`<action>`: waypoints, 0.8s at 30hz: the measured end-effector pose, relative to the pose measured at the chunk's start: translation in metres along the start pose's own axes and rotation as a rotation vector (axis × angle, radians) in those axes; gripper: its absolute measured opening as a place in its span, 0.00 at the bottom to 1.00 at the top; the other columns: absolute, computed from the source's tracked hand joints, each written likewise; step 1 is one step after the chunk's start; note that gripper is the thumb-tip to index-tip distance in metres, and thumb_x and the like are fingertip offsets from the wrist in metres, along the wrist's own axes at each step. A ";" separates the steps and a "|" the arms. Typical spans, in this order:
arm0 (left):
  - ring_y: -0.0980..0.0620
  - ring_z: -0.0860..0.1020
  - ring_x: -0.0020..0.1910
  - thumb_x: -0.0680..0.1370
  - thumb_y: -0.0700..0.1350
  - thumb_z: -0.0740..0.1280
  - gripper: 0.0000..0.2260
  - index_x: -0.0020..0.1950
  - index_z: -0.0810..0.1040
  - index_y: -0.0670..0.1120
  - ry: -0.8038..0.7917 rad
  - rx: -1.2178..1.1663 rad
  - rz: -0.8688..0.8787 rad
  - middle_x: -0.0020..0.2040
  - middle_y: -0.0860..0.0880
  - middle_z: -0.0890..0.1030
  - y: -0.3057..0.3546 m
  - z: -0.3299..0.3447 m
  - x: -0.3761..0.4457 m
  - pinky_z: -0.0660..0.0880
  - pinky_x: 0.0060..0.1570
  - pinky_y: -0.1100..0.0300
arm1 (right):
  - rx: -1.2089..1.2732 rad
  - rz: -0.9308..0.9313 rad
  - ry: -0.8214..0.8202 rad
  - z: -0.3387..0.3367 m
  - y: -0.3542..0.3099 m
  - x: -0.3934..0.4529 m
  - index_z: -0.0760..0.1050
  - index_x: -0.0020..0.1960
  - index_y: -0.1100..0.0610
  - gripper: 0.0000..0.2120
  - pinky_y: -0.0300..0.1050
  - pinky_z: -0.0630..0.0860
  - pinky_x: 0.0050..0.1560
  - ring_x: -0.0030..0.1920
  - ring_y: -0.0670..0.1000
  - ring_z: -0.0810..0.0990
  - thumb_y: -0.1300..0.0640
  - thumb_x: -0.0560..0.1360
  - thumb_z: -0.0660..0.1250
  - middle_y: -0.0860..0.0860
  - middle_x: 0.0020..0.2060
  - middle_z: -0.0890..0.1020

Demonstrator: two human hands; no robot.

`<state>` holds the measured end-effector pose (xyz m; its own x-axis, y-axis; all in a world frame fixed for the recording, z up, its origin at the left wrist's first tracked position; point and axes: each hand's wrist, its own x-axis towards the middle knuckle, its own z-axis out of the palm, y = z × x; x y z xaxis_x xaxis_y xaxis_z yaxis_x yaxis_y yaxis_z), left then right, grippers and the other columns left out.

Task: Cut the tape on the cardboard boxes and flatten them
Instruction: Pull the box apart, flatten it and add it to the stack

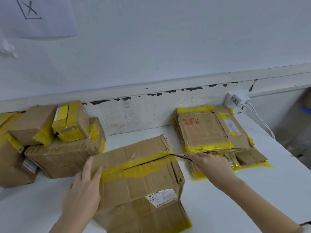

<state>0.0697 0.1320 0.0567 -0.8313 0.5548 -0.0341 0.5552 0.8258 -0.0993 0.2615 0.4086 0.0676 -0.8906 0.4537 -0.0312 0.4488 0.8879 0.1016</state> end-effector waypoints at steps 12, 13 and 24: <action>0.62 0.37 0.73 0.63 0.73 0.23 0.43 0.74 0.43 0.57 -0.066 -0.225 0.371 0.74 0.61 0.40 0.025 -0.004 0.024 0.41 0.72 0.52 | 0.338 0.194 0.004 -0.013 -0.015 0.026 0.73 0.53 0.51 0.12 0.43 0.58 0.26 0.34 0.54 0.70 0.56 0.82 0.50 0.50 0.33 0.71; 0.64 0.33 0.71 0.60 0.74 0.23 0.43 0.72 0.39 0.59 -0.100 -0.211 0.356 0.73 0.64 0.36 0.025 -0.001 0.026 0.39 0.73 0.52 | 0.326 0.196 -0.010 -0.013 -0.018 0.026 0.72 0.50 0.52 0.11 0.43 0.58 0.26 0.34 0.55 0.70 0.58 0.82 0.51 0.50 0.31 0.70; 0.64 0.31 0.69 0.66 0.68 0.30 0.34 0.72 0.37 0.62 -0.110 -0.186 0.311 0.70 0.66 0.33 0.027 0.005 0.027 0.40 0.72 0.49 | 0.092 0.156 -0.064 -0.032 -0.046 0.017 0.67 0.64 0.57 0.18 0.41 0.61 0.31 0.38 0.55 0.74 0.70 0.76 0.56 0.50 0.34 0.71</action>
<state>0.0622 0.1686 0.0486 -0.6145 0.7760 -0.1422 0.7685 0.6295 0.1143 0.2235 0.3733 0.0938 -0.8044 0.5878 -0.0859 0.5886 0.8082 0.0190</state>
